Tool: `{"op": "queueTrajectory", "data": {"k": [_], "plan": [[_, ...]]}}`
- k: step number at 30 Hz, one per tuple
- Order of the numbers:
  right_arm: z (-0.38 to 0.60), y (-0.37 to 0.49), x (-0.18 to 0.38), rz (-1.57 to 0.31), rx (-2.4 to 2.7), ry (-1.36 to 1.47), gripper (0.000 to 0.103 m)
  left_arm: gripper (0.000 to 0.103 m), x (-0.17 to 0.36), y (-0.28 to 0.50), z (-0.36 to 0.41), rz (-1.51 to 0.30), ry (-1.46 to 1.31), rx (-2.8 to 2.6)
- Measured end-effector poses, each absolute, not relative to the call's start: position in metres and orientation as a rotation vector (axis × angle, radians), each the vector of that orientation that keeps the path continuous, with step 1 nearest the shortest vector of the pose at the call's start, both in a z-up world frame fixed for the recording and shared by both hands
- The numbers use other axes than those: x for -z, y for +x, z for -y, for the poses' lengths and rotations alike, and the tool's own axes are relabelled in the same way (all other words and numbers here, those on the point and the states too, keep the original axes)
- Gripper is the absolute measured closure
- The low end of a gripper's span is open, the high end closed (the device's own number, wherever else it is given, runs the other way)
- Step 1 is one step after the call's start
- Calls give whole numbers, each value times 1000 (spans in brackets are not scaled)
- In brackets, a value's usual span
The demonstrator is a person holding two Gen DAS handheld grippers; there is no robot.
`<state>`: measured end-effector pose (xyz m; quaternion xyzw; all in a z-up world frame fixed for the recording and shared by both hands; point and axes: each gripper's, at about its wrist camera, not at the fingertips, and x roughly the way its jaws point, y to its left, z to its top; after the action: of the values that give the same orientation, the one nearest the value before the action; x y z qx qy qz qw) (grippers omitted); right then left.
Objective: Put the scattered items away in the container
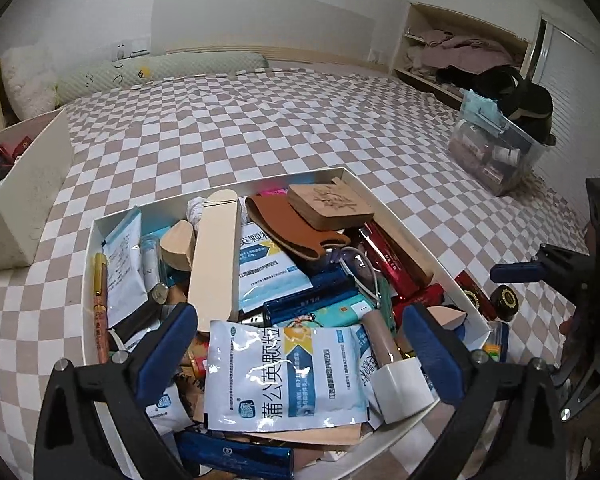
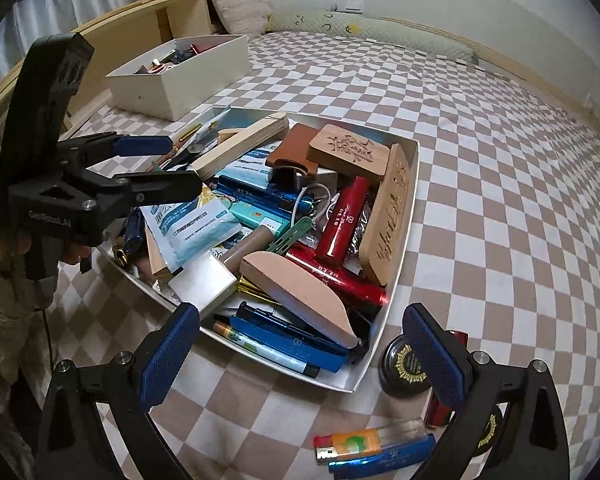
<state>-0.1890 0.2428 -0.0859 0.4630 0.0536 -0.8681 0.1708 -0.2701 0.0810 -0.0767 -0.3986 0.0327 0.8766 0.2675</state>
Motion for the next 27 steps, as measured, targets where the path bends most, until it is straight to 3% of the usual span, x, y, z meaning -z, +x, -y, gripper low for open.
{"op": "queueTrajectory", "data": {"k": [27], "plan": [[-243,-153,41,-5,2657,1131,0,0,21,-217,-43,3,-999,-2574]]}}
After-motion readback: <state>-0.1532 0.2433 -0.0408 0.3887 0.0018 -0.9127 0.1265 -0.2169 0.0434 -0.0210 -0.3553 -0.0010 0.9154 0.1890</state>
